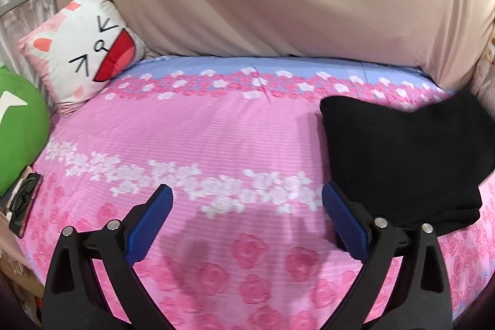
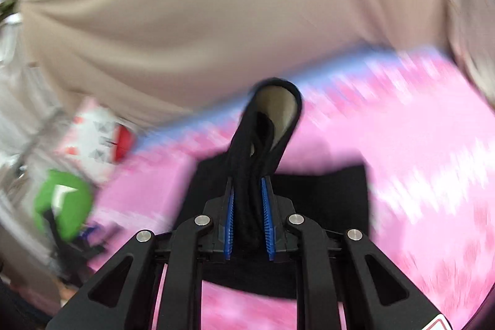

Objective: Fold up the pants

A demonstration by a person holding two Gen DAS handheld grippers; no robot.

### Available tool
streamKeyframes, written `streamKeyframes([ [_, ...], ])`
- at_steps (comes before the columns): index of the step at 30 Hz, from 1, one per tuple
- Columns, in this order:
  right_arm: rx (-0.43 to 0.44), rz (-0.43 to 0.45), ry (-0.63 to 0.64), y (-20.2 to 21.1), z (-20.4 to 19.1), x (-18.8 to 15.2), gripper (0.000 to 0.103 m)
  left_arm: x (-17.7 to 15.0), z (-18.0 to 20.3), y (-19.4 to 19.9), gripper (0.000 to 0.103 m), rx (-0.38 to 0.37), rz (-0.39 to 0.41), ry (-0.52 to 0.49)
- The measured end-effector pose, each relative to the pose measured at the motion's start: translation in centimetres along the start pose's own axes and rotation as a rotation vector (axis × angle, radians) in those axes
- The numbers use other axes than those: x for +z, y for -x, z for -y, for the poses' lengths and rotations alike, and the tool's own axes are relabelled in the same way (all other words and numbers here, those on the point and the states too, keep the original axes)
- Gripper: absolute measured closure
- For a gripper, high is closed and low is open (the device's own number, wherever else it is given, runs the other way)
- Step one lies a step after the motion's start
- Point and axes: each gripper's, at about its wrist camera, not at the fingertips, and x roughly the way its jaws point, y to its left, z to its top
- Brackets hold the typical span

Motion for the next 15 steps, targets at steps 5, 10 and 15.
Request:
streamKeyframes([
  [5, -0.005, -0.058, -0.103, -3.5, 5.8, -4.3, 0.079, 0.0, 3.4, -0.8, 0.008, -0.023, -0.018, -0.055],
  [10, 0.014, -0.060, -0.090, -2.9, 5.7, -2.8, 0.052, 0.3, 6.4, -0.8, 0.008, -0.048, -0.020, -0.099],
  [15, 0.019, -0.037, -0.043, -3.4, 5.6, 1.9, 0.037, 0.5, 8.9, -1.0, 0.008, -0.069, -0.018, -0.130],
])
